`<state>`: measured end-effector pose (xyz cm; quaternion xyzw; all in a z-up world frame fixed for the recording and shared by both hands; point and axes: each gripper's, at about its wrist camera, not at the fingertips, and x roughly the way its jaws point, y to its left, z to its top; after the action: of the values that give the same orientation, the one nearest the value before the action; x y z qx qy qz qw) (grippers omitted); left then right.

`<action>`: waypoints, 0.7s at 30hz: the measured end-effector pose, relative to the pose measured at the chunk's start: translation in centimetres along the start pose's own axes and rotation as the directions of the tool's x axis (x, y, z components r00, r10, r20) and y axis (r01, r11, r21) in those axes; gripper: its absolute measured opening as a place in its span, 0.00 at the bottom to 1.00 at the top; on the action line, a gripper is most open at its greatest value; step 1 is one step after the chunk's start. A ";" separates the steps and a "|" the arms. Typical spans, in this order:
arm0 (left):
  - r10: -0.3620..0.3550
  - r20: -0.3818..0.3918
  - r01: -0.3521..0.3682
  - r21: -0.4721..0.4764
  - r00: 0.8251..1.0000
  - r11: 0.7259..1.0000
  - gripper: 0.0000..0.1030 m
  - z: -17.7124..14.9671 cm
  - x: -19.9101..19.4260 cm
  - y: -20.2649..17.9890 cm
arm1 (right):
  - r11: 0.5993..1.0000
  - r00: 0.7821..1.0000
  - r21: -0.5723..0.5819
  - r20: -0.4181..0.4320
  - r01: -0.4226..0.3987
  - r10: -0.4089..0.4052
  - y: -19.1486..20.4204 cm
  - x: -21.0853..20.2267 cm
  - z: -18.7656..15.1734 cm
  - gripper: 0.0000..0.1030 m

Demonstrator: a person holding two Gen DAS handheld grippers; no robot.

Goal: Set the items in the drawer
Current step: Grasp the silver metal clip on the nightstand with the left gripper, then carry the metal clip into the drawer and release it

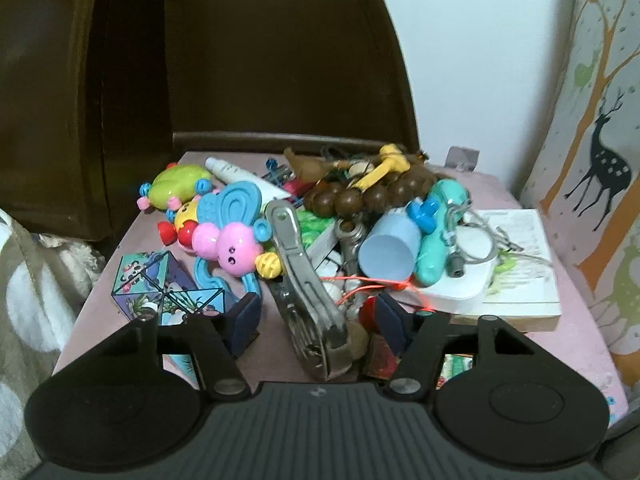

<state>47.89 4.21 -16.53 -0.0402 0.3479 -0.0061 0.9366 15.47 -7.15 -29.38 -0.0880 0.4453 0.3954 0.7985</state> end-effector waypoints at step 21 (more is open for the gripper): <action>-0.021 -0.013 0.021 0.047 1.000 0.999 0.15 -0.1 -3.7 0.4 | 1.000 1.000 -0.018 0.008 -0.006 0.006 -0.1 0.0 0.0 0.25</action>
<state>45.02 4.76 -14.16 -0.0218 0.3530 -0.0243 0.9350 15.55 -7.23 -29.44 -0.0921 0.4388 0.4021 0.7983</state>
